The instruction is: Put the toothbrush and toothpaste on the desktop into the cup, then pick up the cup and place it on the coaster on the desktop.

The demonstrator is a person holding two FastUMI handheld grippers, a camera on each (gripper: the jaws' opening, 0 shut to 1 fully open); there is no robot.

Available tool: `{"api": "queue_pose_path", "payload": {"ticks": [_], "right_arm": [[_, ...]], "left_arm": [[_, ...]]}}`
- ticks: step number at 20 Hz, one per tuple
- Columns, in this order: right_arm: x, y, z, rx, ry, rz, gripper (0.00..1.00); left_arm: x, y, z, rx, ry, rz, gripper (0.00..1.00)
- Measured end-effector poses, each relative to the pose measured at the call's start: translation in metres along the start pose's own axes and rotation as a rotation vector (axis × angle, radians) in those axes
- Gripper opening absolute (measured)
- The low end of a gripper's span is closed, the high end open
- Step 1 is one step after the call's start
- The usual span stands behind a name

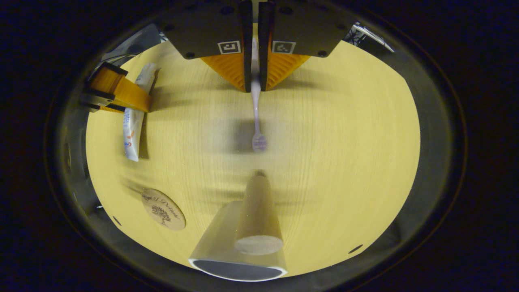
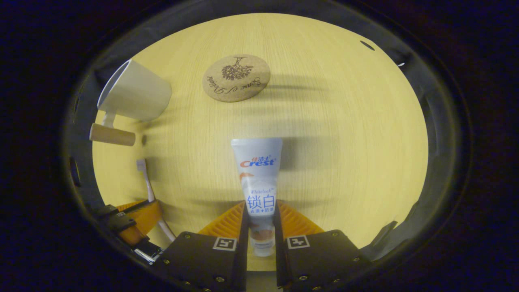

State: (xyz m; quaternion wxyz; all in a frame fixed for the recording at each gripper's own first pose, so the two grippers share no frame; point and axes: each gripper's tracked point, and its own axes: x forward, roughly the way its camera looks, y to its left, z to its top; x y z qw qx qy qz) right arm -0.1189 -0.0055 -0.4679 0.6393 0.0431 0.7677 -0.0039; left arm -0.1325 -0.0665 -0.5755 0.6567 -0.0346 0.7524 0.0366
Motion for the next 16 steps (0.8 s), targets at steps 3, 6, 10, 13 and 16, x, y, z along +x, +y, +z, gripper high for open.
{"api": "queue_pose_path", "payload": {"ticks": [3, 6, 10, 13, 16], "right_arm": [[-0.002, -0.003, -0.004, 0.013, 0.001, 0.009, 0.3], [-0.005, -0.01, -0.006, 0.017, -0.004, 0.007, 0.3], [-0.01, -0.015, -0.006, 0.029, -0.016, 0.012, 0.3], [-0.016, -0.015, -0.006, 0.035, -0.028, 0.021, 0.3], [-0.025, -0.015, -0.004, 0.034, -0.049, 0.034, 0.3]], "left_arm": [[0.001, 0.0, -0.001, -0.004, 0.005, 0.002, 0.13], [-0.004, 0.003, -0.005, -0.017, 0.012, 0.002, 0.14], [-0.008, 0.004, -0.003, -0.015, -0.017, 0.007, 0.14], [-0.017, 0.001, -0.001, -0.025, -0.044, -0.015, 0.14], [-0.028, -0.004, 0.006, -0.045, -0.082, -0.044, 0.13]]}}
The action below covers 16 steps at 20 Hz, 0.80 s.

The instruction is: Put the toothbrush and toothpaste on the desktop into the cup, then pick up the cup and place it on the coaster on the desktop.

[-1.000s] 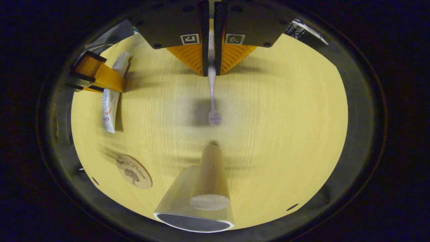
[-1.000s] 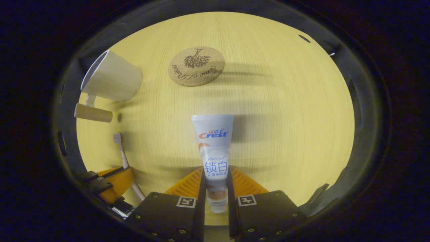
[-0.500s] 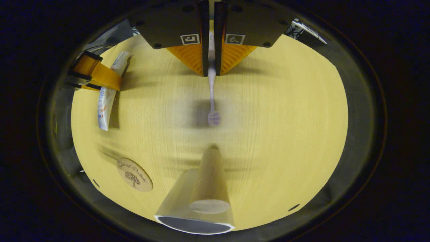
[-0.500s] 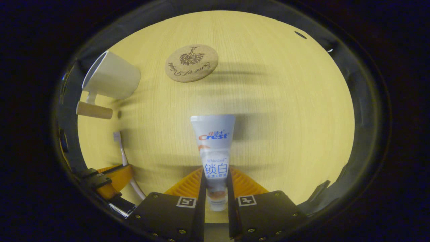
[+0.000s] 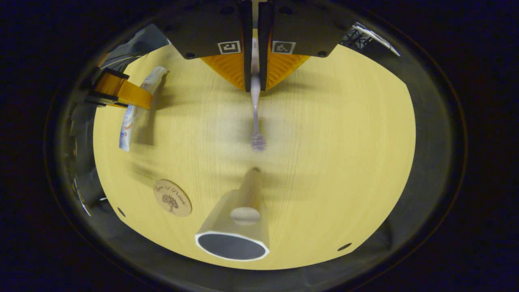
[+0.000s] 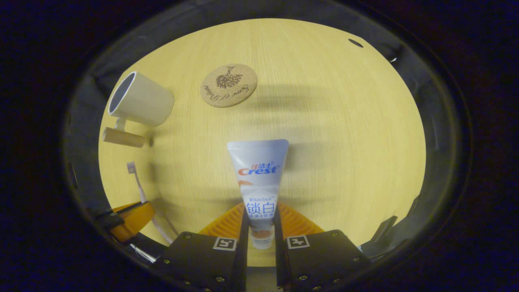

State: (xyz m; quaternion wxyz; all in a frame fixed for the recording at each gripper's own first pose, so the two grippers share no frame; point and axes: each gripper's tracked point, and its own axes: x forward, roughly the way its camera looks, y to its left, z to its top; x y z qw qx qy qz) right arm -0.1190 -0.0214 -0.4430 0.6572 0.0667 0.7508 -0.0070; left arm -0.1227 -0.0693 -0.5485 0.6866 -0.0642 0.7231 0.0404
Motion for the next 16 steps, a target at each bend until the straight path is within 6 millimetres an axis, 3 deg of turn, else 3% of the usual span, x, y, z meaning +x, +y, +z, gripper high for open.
{"api": "queue_pose_path", "payload": {"ticks": [2, 8, 14, 16], "right_arm": [[-0.007, 0.002, 0.003, -0.001, -0.014, 0.011, 0.27], [-0.019, 0.005, 0.007, -0.001, -0.044, 0.022, 0.3], [-0.023, 0.007, 0.004, 0.002, -0.059, 0.024, 0.27], [-0.024, 0.007, 0.002, 0.007, -0.062, 0.026, 0.3]], "left_arm": [[-0.008, -0.004, 0.007, -0.013, -0.032, -0.021, 0.13], [-0.043, -0.009, 0.04, -0.026, -0.136, -0.063, 0.13], [-0.084, -0.017, 0.096, -0.014, -0.246, -0.097, 0.13], [-0.095, -0.017, 0.118, -0.007, -0.285, -0.099, 0.13]]}}
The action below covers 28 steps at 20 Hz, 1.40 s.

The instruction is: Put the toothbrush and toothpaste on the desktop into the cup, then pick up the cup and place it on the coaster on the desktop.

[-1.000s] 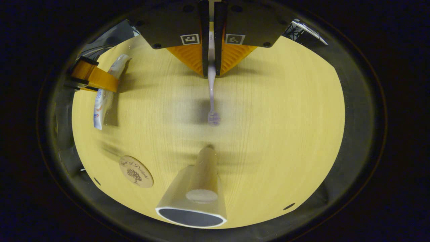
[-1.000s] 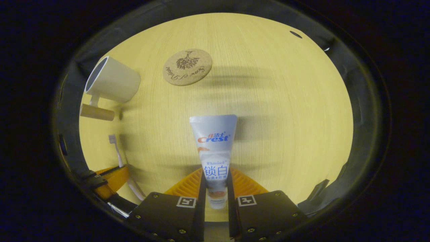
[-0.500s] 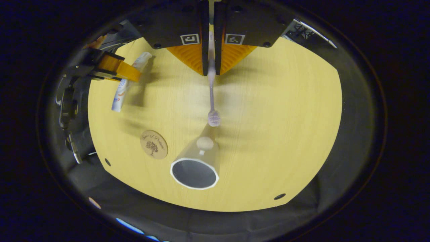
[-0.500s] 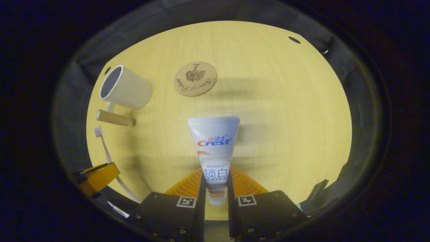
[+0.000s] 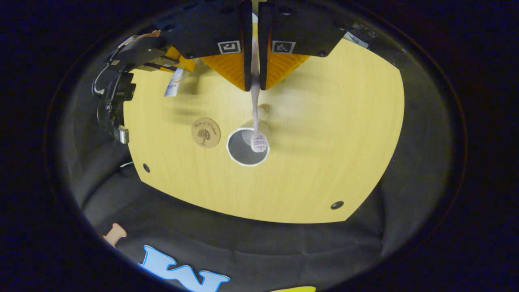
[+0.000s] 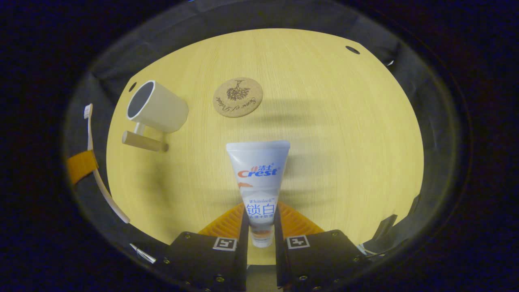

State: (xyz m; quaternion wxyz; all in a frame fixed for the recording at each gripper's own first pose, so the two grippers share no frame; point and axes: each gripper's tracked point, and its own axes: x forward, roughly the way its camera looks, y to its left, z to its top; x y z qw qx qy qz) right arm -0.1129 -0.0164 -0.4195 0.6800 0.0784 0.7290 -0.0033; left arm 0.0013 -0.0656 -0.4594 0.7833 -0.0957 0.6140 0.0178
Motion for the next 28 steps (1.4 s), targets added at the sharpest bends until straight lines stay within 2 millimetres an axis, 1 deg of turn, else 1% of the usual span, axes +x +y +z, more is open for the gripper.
{"api": "queue_pose_path", "payload": {"ticks": [2, 6, 9, 12, 14, 16, 17, 20, 23, 24, 25, 26, 28], "right_arm": [[0.0, 0.0, -0.001, 0.006, -0.001, 0.003, 0.3], [0.0, -0.001, -0.001, 0.024, -0.005, 0.005, 0.3], [-0.001, -0.004, 0.0, 0.044, -0.011, 0.005, 0.3], [-0.008, -0.011, 0.001, 0.068, -0.017, 0.002, 0.3], [-0.011, -0.015, 0.003, 0.087, -0.022, 0.004, 0.3], [-0.013, -0.019, 0.004, 0.105, -0.026, 0.005, 0.3], [-0.014, -0.021, 0.006, 0.113, -0.027, 0.004, 0.3], [-0.014, -0.026, 0.007, 0.135, -0.03, -0.001, 0.3], [-0.018, -0.03, 0.009, 0.156, -0.036, -0.002, 0.3], [-0.02, -0.031, 0.01, 0.164, -0.041, 0.0, 0.3], [-0.022, -0.031, 0.012, 0.173, -0.047, 0.004, 0.3], [-0.024, -0.031, 0.013, 0.18, -0.055, 0.01, 0.3], [-0.028, -0.032, 0.018, 0.194, -0.07, 0.022, 0.3]], "left_arm": [[-0.002, 0.0, 0.024, 0.007, -0.031, 0.0, 0.13], [-0.002, 0.003, 0.065, 0.02, -0.074, -0.001, 0.13], [0.007, 0.005, 0.089, 0.039, -0.098, 0.001, 0.13], [0.016, 0.008, 0.117, 0.058, -0.121, 0.001, 0.13], [0.023, 0.008, 0.131, 0.082, -0.134, 0.005, 0.13], [0.034, 0.009, 0.135, 0.11, -0.143, 0.013, 0.13], [0.044, 0.01, 0.135, 0.12, -0.143, 0.014, 0.13], [0.06, 0.013, 0.14, 0.136, -0.141, 0.012, 0.13], [0.079, 0.017, 0.148, 0.137, -0.149, 0.007, 0.13], [0.083, 0.018, 0.15, 0.134, -0.155, 0.002, 0.13], [0.086, 0.013, 0.152, 0.131, -0.164, -0.002, 0.13], [0.089, 0.012, 0.153, 0.13, -0.174, -0.004, 0.13], [0.095, 0.014, 0.152, 0.137, -0.199, 0.004, 0.13]]}}
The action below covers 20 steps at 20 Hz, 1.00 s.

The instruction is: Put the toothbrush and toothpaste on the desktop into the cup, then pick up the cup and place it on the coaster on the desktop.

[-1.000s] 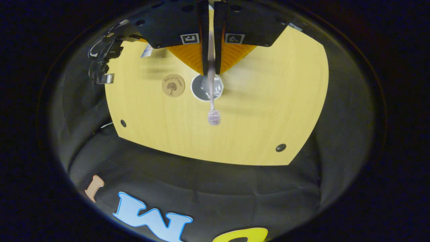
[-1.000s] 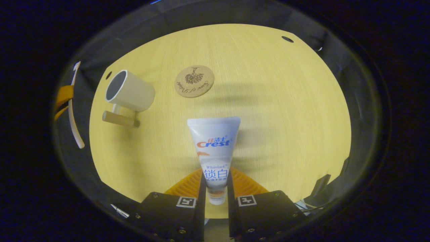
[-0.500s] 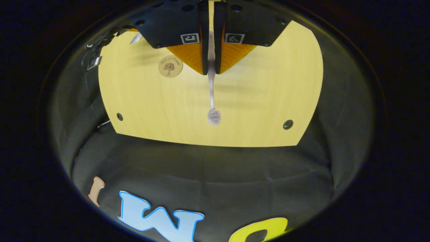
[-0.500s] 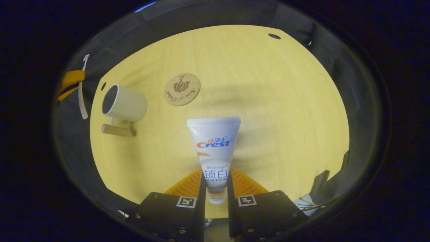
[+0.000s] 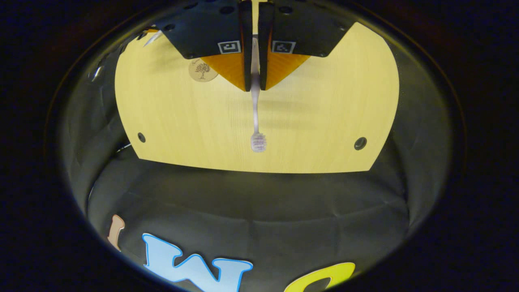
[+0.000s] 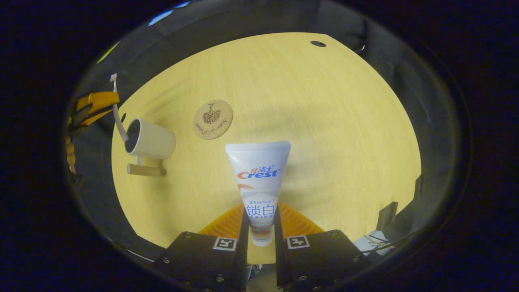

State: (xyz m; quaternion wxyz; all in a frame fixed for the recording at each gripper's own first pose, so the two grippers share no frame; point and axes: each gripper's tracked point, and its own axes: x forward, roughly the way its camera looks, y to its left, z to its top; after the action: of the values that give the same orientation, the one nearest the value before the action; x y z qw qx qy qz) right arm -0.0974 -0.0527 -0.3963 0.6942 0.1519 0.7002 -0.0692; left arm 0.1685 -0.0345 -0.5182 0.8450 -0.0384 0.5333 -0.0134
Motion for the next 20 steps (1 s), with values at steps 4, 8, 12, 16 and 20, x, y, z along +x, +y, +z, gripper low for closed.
{"api": "queue_pose_path", "payload": {"ticks": [4, 8, 12, 16, 20], "right_arm": [[-0.003, 0.001, 0.006, 0.019, -0.016, 0.011, 0.3], [-0.004, -0.002, 0.009, 0.03, -0.021, 0.008, 0.3], [-0.004, -0.003, 0.009, 0.035, -0.026, 0.005, 0.3], [-0.003, -0.003, 0.009, 0.033, -0.028, 0.009, 0.3], [-0.004, -0.002, 0.009, 0.03, -0.028, 0.019, 0.29]], "left_arm": [[0.006, -0.005, -0.014, 0.026, -0.062, -0.002, 0.13], [0.007, -0.006, -0.028, 0.029, -0.103, 0.0, 0.13], [0.01, -0.006, -0.045, 0.027, -0.077, 0.005, 0.13], [0.009, -0.004, -0.05, 0.025, -0.09, 0.009, 0.14], [0.008, -0.006, -0.064, 0.015, -0.065, -0.011, 0.17]]}}
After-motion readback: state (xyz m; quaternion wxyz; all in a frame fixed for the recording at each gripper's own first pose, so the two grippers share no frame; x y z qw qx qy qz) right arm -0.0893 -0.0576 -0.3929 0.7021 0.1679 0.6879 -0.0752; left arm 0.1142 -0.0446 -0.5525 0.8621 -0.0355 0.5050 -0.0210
